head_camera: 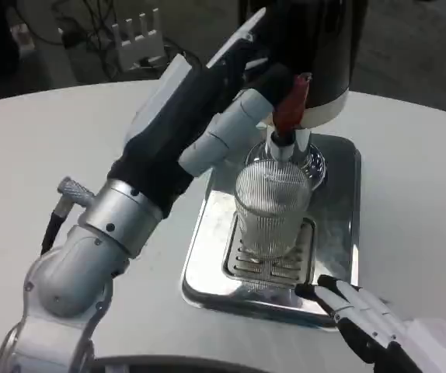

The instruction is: Grasp the cup under the faucet to collect the drink, then remove the cup.

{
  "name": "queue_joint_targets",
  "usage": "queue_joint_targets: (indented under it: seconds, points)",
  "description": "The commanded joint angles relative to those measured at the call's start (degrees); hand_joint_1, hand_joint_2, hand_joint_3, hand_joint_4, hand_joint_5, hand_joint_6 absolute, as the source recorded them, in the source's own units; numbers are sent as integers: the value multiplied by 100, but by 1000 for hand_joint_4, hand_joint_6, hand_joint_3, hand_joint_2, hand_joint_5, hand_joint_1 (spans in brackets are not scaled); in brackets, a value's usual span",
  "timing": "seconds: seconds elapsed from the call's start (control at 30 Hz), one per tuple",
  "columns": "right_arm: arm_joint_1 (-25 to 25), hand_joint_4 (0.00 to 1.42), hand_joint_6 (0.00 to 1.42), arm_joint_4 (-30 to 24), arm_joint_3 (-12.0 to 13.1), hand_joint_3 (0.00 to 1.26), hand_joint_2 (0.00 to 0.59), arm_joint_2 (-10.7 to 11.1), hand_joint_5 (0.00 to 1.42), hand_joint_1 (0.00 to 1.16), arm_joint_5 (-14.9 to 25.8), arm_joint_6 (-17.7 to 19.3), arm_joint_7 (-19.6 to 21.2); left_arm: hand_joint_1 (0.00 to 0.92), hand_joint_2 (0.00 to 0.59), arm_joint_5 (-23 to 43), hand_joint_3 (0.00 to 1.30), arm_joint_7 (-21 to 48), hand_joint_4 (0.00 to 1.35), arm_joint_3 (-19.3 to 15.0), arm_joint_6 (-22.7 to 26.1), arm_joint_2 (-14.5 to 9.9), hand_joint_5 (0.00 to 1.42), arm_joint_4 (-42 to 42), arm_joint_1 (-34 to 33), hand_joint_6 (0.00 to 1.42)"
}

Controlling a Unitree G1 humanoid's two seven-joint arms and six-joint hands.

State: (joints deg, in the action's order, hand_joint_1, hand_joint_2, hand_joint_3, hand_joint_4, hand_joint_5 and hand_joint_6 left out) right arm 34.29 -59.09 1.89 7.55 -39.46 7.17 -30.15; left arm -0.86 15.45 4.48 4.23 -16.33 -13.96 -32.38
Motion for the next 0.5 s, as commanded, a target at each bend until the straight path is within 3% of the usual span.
queue_joint_targets:
  seconds: [0.03,0.5]
  points:
    - [114,10,0,-91,-8,94,462,14,0,539,31,7,77,0,75,-123,81,86,45,154,-293,59,174,208,-127,114]
    - [19,10,0,-90,-80,94,462,114,0,539,-1,-194,77,0,75,-103,105,273,66,265,-454,182,197,362,-150,175]
